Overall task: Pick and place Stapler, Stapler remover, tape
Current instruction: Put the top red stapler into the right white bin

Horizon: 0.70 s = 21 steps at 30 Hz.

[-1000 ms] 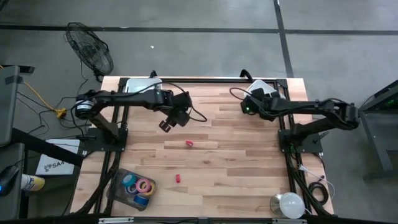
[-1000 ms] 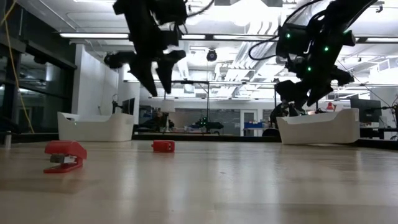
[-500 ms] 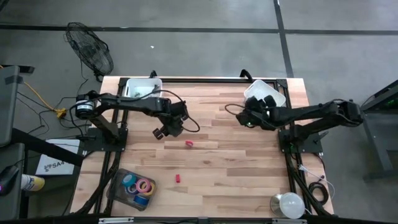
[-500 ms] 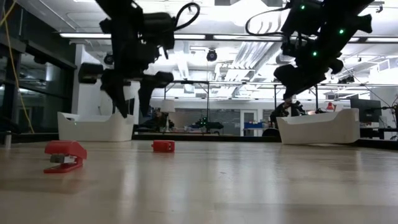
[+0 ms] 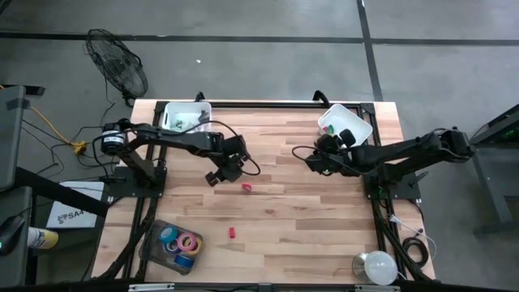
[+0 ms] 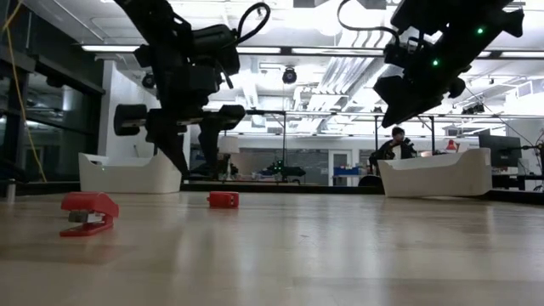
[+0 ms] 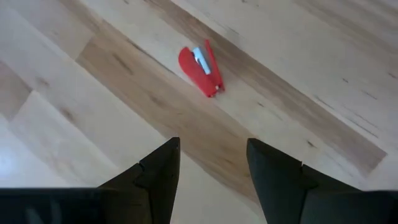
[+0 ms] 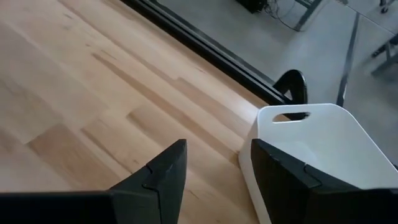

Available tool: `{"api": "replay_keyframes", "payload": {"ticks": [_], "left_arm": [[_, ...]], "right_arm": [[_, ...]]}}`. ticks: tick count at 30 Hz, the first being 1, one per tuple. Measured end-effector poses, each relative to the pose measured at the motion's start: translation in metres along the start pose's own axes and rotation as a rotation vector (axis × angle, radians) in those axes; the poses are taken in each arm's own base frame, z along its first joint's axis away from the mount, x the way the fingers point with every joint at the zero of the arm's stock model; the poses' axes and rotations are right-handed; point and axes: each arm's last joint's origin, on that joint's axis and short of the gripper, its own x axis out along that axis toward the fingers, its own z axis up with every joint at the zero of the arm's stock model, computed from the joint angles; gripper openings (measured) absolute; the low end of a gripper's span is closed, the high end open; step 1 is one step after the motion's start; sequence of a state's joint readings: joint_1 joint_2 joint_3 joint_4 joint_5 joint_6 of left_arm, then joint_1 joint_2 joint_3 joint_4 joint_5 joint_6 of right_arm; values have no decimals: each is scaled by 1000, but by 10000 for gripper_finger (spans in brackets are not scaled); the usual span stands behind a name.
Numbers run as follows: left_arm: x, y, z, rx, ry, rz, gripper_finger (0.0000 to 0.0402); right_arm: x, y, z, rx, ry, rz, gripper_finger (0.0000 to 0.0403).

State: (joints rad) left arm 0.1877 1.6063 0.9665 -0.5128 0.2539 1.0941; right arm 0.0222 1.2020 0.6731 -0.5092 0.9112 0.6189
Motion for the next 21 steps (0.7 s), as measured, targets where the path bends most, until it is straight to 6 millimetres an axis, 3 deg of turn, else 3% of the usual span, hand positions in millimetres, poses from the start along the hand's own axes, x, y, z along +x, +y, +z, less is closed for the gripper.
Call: {"api": "replay_keyframes", "payload": {"ticks": [7,21], "left_arm": [[11,0,9,24,-18,11,182],[26,2,7,-8,51,41,182]], "right_arm": [[-6,5,-1,-19,-23,30,172],[-14,13,-2,-33,-56,86,172]]}}
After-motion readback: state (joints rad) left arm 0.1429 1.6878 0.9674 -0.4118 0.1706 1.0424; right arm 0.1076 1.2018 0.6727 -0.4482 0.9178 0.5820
